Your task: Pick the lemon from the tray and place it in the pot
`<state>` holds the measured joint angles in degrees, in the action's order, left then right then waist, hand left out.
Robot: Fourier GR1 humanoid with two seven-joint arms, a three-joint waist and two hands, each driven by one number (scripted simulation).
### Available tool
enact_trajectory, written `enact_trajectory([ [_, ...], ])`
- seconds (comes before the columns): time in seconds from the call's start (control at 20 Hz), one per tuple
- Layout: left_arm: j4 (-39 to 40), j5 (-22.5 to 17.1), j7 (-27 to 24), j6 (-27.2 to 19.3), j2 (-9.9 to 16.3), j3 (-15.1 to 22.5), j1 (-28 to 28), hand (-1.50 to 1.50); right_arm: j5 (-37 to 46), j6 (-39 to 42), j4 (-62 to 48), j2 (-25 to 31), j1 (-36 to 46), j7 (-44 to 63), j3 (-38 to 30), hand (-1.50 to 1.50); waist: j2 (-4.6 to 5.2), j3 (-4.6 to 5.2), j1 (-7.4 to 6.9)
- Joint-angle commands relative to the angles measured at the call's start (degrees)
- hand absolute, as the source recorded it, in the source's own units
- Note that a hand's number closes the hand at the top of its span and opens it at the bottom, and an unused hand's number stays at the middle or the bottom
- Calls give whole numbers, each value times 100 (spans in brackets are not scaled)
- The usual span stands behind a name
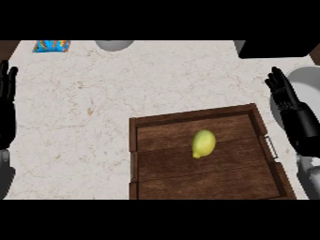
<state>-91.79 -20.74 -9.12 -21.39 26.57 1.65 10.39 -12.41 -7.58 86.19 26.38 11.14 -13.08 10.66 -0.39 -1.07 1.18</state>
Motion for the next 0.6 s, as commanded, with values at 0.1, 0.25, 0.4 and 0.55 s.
enact_trajectory([
  [0.1, -5, 40, 227, 166, 52, 72, -27, 0, 232, 524, 1391, 710, -44, -188, -21, 150, -23, 113, -3],
  [0.25, 296, 31, 406, 216, -4, 203, 142, 0, 368, 1031, 2396, 1270, 370, -444, -4, 150, -66, 123, 183],
  [0.4, 210, -154, 528, 313, -135, 280, -127, 0, 2205, -958, 1717, 1471, -279, -598, -762, -150, -63, 108, 320],
  [0.55, 334, -190, 654, 422, -72, 226, 158, 0, 2931, -964, 2184, 1737, -1145, -1483, -509, -150, -8, 102, 231],
])
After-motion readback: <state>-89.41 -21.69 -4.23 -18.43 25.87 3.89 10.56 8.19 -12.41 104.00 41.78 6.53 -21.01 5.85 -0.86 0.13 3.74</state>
